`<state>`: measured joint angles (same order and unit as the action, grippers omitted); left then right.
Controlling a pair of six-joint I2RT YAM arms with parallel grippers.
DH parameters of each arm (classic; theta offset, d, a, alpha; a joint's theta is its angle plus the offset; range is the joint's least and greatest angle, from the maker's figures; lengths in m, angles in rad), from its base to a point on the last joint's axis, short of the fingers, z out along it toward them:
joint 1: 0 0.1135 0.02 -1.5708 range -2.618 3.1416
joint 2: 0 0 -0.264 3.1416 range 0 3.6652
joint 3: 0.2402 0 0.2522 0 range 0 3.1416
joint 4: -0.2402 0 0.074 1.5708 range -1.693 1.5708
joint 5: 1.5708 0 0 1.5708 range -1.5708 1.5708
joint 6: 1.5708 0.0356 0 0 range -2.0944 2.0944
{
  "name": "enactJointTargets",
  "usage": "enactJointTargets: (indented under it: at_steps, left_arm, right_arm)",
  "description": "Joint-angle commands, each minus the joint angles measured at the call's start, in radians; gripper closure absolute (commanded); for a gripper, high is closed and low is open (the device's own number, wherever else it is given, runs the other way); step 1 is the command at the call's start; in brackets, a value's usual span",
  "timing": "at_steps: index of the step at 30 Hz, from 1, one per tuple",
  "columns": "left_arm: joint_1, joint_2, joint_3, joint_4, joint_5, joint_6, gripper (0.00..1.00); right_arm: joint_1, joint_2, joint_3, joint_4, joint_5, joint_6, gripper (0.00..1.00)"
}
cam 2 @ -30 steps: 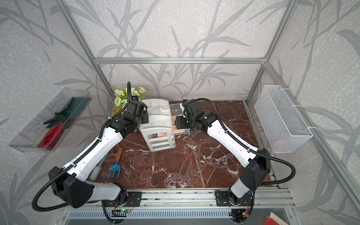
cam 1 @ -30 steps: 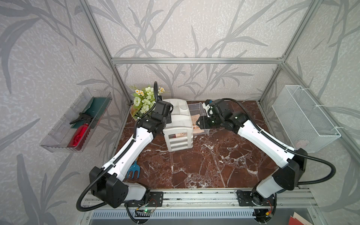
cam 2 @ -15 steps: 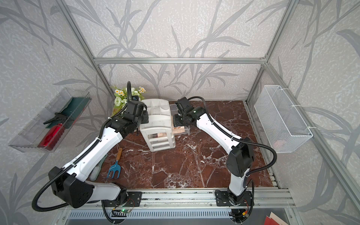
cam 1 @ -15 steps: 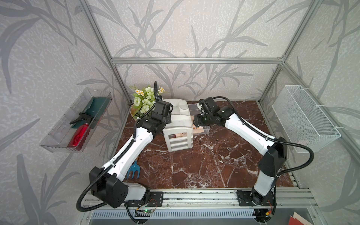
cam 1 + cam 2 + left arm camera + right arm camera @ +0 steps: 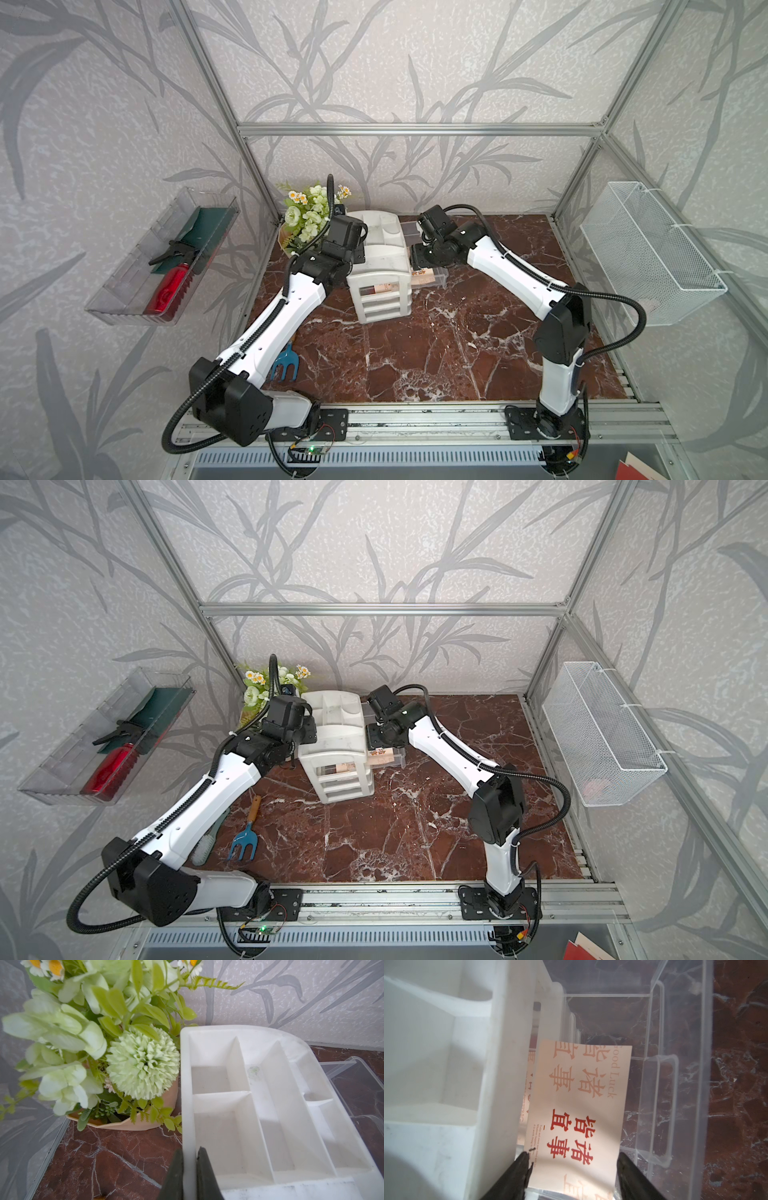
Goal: Take the postcards out of the drawer
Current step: Pick up the postcard from the drawer.
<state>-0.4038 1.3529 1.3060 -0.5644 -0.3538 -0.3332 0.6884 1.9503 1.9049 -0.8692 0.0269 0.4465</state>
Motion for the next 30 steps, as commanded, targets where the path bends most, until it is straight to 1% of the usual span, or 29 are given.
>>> enactJointTargets:
  at_steps: [1, 12, 19, 30]
  left_arm:
    - [0.004, 0.007, -0.044, -0.116, 0.039, 0.037, 1.00]
    - [0.004, 0.015, -0.047, -0.110, 0.045, 0.045, 1.00]
    - [0.004, 0.015, -0.047, -0.111, 0.048, 0.046, 1.00]
    - [0.005, 0.014, -0.047, -0.114, 0.045, 0.051, 1.00]
  right_arm:
    - [0.002, 0.033, 0.047, -0.065, 0.025, -0.020, 0.32]
    - [0.002, 0.143, 0.189, -0.186, 0.051, -0.029, 0.29]
    - [0.001, 0.181, 0.226, -0.213, 0.051, -0.033, 0.28]
    - [-0.015, 0.223, 0.275, -0.247, -0.019, -0.046, 0.28]
